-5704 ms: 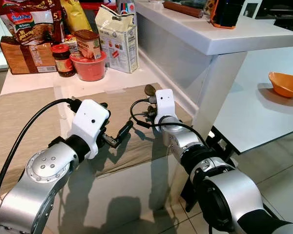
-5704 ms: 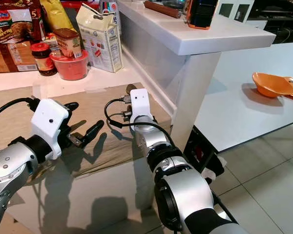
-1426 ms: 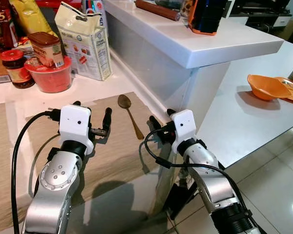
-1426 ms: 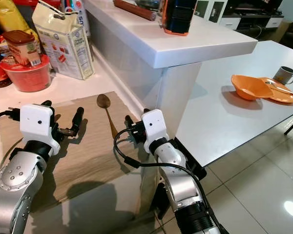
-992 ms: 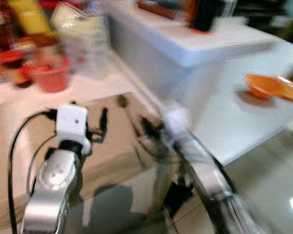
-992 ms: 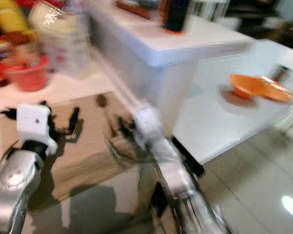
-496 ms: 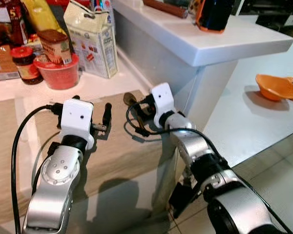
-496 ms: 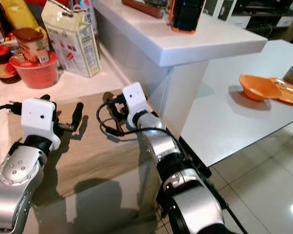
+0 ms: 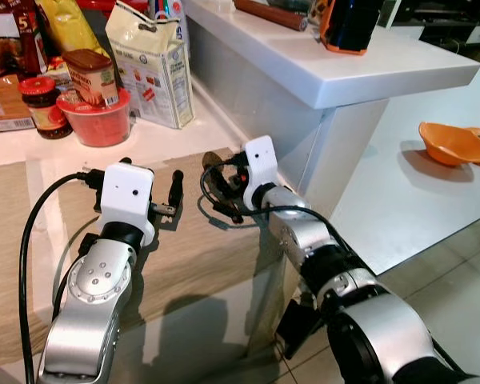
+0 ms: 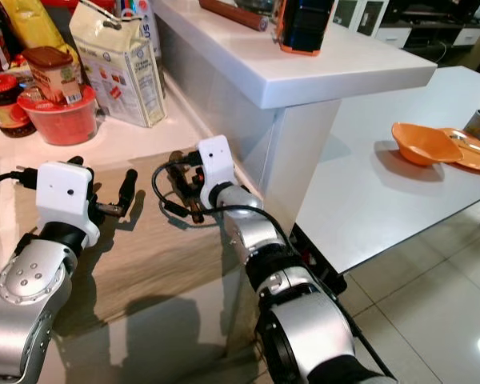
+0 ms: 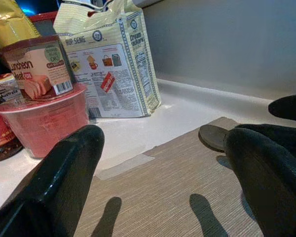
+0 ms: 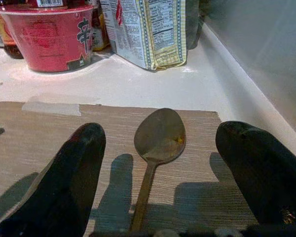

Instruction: Setting the table

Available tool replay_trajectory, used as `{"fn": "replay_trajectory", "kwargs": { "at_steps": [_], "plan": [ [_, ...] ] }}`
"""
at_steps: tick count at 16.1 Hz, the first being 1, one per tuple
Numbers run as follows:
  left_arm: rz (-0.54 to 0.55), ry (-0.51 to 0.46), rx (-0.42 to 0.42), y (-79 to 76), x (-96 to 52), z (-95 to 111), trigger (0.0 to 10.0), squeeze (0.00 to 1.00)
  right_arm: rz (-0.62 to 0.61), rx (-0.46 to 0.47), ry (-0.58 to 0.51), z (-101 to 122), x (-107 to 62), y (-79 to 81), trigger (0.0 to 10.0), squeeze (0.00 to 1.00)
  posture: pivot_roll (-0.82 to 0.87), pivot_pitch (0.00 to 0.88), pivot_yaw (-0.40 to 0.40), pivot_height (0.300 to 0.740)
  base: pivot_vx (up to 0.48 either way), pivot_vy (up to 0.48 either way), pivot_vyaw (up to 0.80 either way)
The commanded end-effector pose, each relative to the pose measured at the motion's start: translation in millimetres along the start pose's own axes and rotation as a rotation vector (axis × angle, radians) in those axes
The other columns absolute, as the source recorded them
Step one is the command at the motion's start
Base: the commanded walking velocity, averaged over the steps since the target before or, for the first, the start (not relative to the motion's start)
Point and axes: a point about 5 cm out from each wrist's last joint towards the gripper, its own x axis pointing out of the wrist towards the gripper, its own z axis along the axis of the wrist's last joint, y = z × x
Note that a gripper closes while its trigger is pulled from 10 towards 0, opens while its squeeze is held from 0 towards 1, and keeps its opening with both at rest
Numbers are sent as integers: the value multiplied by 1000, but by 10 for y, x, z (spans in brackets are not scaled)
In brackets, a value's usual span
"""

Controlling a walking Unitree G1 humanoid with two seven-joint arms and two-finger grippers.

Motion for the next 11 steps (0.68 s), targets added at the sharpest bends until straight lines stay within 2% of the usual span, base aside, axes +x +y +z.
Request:
{"fn": "replay_trajectory", "kwargs": {
  "at_steps": [1,8,11],
  "plan": [
    [-15,-18,11,-21,-2,66,10000,0,-17,24,21,-32,2,-19,10000,0,154,0,-62,732,0,0,0],
    [-23,-14,14,-2,-30,96,10000,0,-56,95,85,-143,13,-7,10000,0,169,0,-59,732,0,0,0],
    [-29,-16,14,-7,-30,116,10000,0,-23,105,107,-183,15,33,10000,0,172,0,-57,732,0,0,0]
  ]
}}
